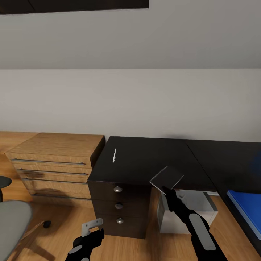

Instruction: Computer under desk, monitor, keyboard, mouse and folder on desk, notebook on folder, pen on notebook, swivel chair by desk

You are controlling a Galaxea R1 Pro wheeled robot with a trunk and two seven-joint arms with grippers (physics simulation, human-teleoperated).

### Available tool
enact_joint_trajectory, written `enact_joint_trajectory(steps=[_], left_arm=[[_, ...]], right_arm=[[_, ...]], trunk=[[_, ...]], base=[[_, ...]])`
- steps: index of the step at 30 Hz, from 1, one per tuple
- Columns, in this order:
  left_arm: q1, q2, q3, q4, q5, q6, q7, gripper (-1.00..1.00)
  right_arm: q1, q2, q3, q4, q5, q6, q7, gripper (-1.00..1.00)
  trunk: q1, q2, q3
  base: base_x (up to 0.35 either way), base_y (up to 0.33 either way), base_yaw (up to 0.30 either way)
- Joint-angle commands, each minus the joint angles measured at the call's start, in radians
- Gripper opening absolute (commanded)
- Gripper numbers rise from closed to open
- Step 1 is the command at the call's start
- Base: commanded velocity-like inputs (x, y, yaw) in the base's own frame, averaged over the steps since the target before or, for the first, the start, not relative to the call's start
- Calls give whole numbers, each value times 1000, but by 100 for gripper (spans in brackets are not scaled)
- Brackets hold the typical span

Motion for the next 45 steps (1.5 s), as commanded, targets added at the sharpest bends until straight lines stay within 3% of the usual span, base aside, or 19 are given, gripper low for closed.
enact_joint_trajectory(steps=[1,5,17,20,24,34,45], left_arm=[[-1,1,-3,-1,4,3,7,100],[-1,0,-4,2,4,3,7,100],[-1,-1,-4,14,4,3,7,100],[-1,-1,-4,16,4,3,7,100],[-1,-1,-4,18,4,3,8,100],[-1,-1,-4,18,4,3,8,100],[-1,-1,-4,38,1,0,7,100]], right_arm=[[0,1,-4,0,-1,7,-3,-100],[0,1,-4,0,-1,6,-2,-100],[1,2,-4,-14,1,5,2,-100],[3,2,-4,-56,2,3,1,-100],[33,3,-4,-200,4,-3,-3,-100],[47,2,-7,-230,2,-3,-6,-100],[47,2,-12,-236,-1,-3,-14,-100]], trunk=[[0,-1,-1],[0,-1,-1],[-46,83,37],[-58,104,46],[-73,132,58],[-111,202,90],[-111,202,90]], base=[[0,0,0],[0,0,0],[0,0,0],[0,0,0],[0,0,0],[0,0,0],[-1,0,-139]])
